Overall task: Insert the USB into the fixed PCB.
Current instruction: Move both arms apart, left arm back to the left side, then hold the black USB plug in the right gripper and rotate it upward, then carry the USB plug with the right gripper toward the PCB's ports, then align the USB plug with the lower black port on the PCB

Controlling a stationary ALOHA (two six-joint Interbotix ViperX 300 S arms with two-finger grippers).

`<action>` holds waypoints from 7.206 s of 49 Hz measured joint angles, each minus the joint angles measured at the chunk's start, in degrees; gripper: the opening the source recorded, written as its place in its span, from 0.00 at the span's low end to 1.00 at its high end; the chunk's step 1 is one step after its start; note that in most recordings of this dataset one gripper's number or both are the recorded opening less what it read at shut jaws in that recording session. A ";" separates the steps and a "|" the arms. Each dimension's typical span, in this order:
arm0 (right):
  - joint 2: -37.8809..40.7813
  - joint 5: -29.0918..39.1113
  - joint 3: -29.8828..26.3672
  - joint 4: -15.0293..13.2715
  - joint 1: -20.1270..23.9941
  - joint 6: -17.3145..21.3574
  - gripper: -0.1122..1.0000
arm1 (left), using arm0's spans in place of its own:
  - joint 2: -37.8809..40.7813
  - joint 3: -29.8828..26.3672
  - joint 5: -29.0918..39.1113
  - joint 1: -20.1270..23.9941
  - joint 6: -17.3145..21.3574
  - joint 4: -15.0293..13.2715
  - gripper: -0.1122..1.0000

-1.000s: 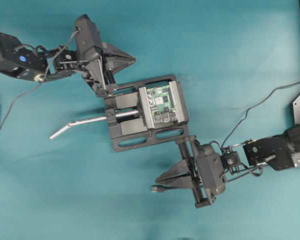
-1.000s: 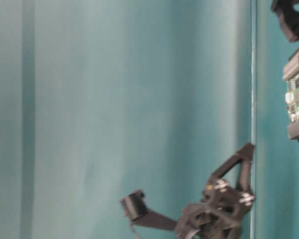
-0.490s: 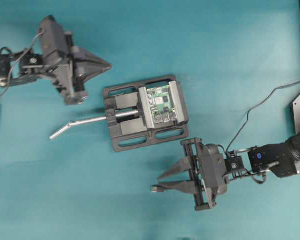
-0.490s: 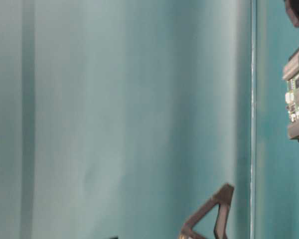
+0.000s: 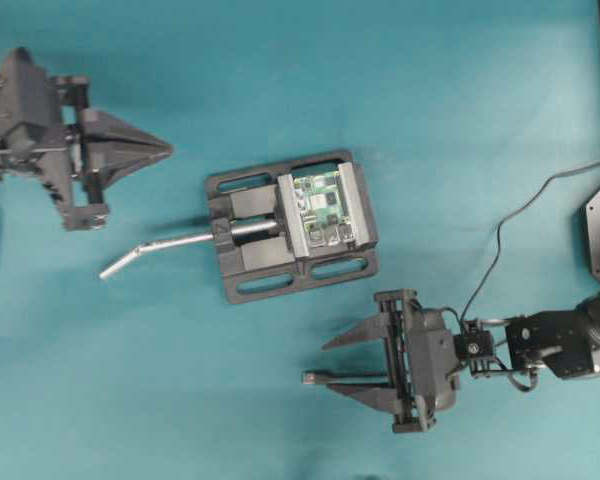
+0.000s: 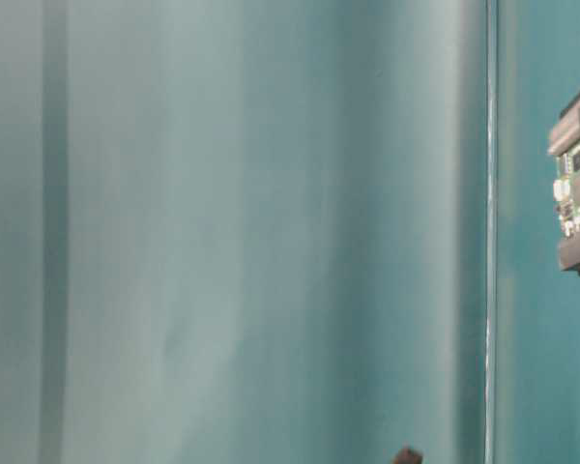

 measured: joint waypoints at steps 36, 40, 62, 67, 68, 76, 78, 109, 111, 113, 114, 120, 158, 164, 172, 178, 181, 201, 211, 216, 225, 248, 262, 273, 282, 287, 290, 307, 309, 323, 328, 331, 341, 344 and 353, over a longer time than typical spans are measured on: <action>5.54 -0.18 -3.43 4.75 1.93 -0.79 0.67 | -41.75 14.85 17.58 -0.09 0.00 0.00 0.10; 5.71 -0.18 -3.34 5.10 1.93 -0.70 0.67 | -46.67 15.73 20.65 -0.09 0.00 0.09 0.10; 6.77 -0.18 -3.43 5.63 2.37 -0.79 0.47 | -51.77 17.31 25.49 0.00 0.00 0.26 0.10; 6.77 -0.18 -3.43 5.63 2.46 -0.79 0.44 | -51.86 17.31 25.49 0.00 0.00 0.18 0.10; 6.77 -0.18 -3.43 5.71 2.46 -0.70 0.44 | -51.86 17.31 25.58 -0.09 0.00 0.26 0.10; 6.77 -0.18 -3.34 6.06 2.55 -0.79 0.43 | -51.86 17.40 25.93 0.00 0.00 0.26 0.10; 6.77 -0.18 -3.34 6.24 2.55 -0.79 0.43 | -51.86 17.40 26.10 0.00 0.00 0.26 0.10; 6.77 -0.53 -3.16 7.65 3.25 -1.85 0.29 | -52.12 16.35 31.38 0.00 0.09 0.26 0.10; 6.77 -0.44 -3.25 8.09 3.25 -1.85 0.29 | -52.12 16.26 31.46 0.00 0.09 0.26 0.10; 6.77 -0.44 -3.34 8.53 3.34 -1.85 0.29 | -52.12 16.26 31.46 0.00 0.00 0.26 0.10; 6.77 -0.44 -3.34 8.79 3.34 -1.85 0.29 | -52.03 16.26 31.46 0.00 0.00 0.26 0.10; 6.77 -0.62 -3.60 10.28 3.34 -1.85 0.29 | -52.12 16.26 31.46 0.00 0.09 0.26 0.10; 8.96 -16.88 -11.95 47.55 9.84 -15.64 0.29 | -52.12 16.26 31.55 0.00 0.00 0.26 0.10; 11.16 -20.74 -14.59 53.00 10.99 -15.91 0.29 | -52.12 16.26 31.55 0.00 0.09 0.26 0.10; 14.59 -25.75 -19.69 58.18 11.69 -16.08 0.29 | -52.12 16.35 31.55 0.00 0.09 0.35 0.10; 16.79 -29.88 -22.94 60.12 11.69 -16.35 0.29 | -52.12 16.35 31.46 0.00 0.00 0.26 0.10; 17.58 -31.90 -24.43 61.52 11.69 -16.70 0.29 | -52.12 16.26 31.55 -0.09 0.09 0.35 0.10; 20.65 -41.57 -34.80 77.08 11.69 -22.85 0.29 | -52.12 16.26 31.46 0.00 0.09 0.35 0.10; 23.38 -44.91 -39.20 79.98 11.51 -22.94 0.29 | -52.12 16.26 31.46 0.00 0.09 0.26 0.10; 24.35 -45.26 -40.78 80.42 11.16 -22.85 0.29 | -52.12 16.26 31.55 0.00 0.09 0.26 0.10; 24.87 -46.67 -42.28 81.04 10.46 -23.03 0.29 | -52.12 16.26 31.55 0.00 0.09 0.26 0.10; 26.02 -48.87 -42.63 81.21 10.37 -19.86 0.29 | -52.21 16.26 31.55 0.00 0.09 0.35 0.10; 26.02 -50.19 -42.63 81.21 9.84 -19.51 0.29 | -52.12 16.26 31.46 0.00 0.09 0.26 0.10; 26.02 -50.19 -42.63 81.21 9.76 -19.51 0.29 | -52.12 16.35 31.55 0.00 0.09 0.35 0.10; 25.93 -50.19 -42.71 82.44 9.05 -19.60 0.29 | -52.12 16.26 31.55 0.00 0.09 0.35 0.10; 26.02 -50.19 -42.71 83.32 8.70 -19.69 0.29 | -52.12 16.26 31.55 0.00 0.00 0.35 0.10; 25.93 -50.19 -42.71 83.50 8.53 -19.69 0.29 | -52.12 16.26 31.55 0.00 0.00 0.35 0.10; 25.93 -50.27 -42.71 83.58 8.26 -19.95 0.29 | -52.12 16.26 31.46 0.00 0.00 0.35 0.10; 25.93 -50.27 -42.71 83.50 8.17 -19.95 0.29 | -52.12 16.26 31.55 0.00 0.09 0.35 0.10; 24.61 -50.62 -42.54 83.23 7.38 -20.21 0.29 | -52.12 16.26 31.55 0.00 0.09 0.35 0.10; 24.35 -50.54 -42.45 83.14 7.12 -20.21 0.29 | -52.12 16.26 31.55 0.00 0.00 0.26 0.10; 24.17 -50.54 -42.28 83.06 6.94 -20.21 0.29 | -52.12 16.26 31.55 0.00 0.00 0.35 0.10; 23.64 -50.62 -41.04 82.35 5.98 -20.30 0.29 | -52.12 16.26 31.46 0.00 0.00 0.35 0.10; 23.47 -50.62 -40.87 82.27 5.54 -20.30 0.29 | -52.12 16.26 31.55 0.00 0.09 0.35 0.10; 23.47 -50.62 -40.78 81.91 4.75 -20.30 0.29 | -52.21 16.26 31.46 0.00 0.00 0.35 0.10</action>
